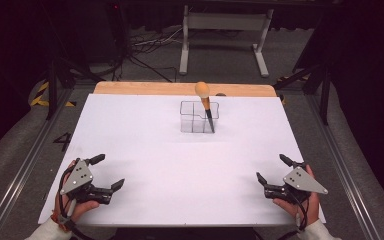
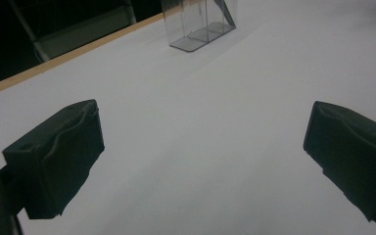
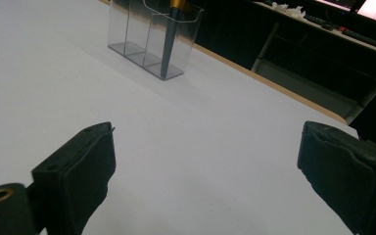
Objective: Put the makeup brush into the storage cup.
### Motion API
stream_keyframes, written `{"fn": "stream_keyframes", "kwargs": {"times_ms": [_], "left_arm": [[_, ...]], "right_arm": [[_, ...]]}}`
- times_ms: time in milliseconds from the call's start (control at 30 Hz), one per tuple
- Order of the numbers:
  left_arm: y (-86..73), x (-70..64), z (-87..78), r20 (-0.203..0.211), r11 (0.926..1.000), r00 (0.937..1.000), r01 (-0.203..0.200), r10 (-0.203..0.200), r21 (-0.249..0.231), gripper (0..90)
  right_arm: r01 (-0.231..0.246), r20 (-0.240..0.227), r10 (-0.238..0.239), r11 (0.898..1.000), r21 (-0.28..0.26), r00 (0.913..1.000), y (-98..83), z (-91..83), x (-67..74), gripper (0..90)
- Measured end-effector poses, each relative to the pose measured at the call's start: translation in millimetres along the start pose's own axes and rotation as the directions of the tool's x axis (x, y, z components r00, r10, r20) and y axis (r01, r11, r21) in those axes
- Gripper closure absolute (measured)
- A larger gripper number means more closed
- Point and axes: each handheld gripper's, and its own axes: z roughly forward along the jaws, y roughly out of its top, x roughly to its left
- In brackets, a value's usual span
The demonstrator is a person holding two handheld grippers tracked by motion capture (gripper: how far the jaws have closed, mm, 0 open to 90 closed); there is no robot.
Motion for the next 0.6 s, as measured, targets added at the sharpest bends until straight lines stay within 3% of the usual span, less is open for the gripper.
{"fn": "stream_keyframes", "kwargs": {"times_ms": [600], "left_arm": [[0.1, 0.6, 2.1, -0.006, 0.9997, 0.9998, -0.018, 0.018, 0.018, 1.8]], "right_arm": [[0.007, 0.014, -0.007, 1.0, 0.01, 0.9999, -2.3, 1.2, -0.6, 9.2]]}}
